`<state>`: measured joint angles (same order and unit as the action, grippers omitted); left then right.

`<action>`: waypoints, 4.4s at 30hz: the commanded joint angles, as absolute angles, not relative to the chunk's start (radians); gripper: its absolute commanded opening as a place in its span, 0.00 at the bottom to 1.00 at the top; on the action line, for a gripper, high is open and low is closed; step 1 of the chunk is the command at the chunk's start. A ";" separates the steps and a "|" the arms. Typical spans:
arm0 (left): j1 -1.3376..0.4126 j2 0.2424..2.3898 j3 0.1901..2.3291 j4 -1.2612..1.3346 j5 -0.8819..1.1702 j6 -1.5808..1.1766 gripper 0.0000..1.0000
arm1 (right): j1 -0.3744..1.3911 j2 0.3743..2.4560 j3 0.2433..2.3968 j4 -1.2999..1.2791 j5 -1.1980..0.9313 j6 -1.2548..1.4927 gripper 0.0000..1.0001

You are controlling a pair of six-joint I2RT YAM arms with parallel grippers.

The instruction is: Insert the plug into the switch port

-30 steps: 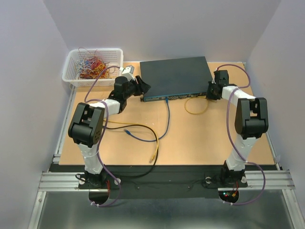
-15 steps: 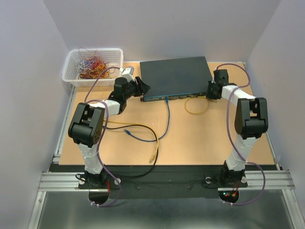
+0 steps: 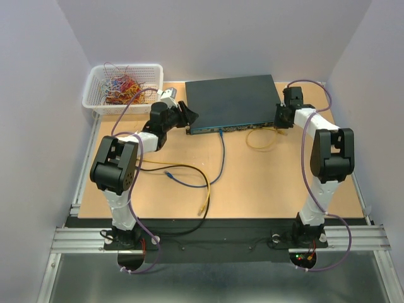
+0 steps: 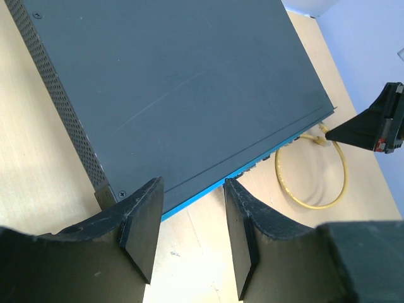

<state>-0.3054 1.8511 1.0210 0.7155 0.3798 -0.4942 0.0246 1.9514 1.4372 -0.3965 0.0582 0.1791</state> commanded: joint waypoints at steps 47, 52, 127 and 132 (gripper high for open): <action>-0.278 1.796 0.980 0.775 0.416 -0.497 0.53 | 0.005 2.079 1.531 0.262 0.143 0.161 0.00; -0.279 1.753 0.976 0.752 0.417 -0.505 0.53 | 0.005 2.052 1.428 0.416 0.181 0.127 0.00; -0.402 0.798 1.034 -0.504 -0.309 -0.505 0.51 | 0.074 1.008 0.968 -0.458 -0.493 0.555 1.00; -0.402 0.723 1.142 -0.713 -0.428 -0.528 0.54 | 0.075 1.037 1.022 -0.606 -0.448 0.509 1.00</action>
<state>-0.3981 0.7483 1.0374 -0.5385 -0.2722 -0.5026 0.0673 1.0286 0.9531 -0.4438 -0.4751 0.5381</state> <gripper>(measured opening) 0.532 0.998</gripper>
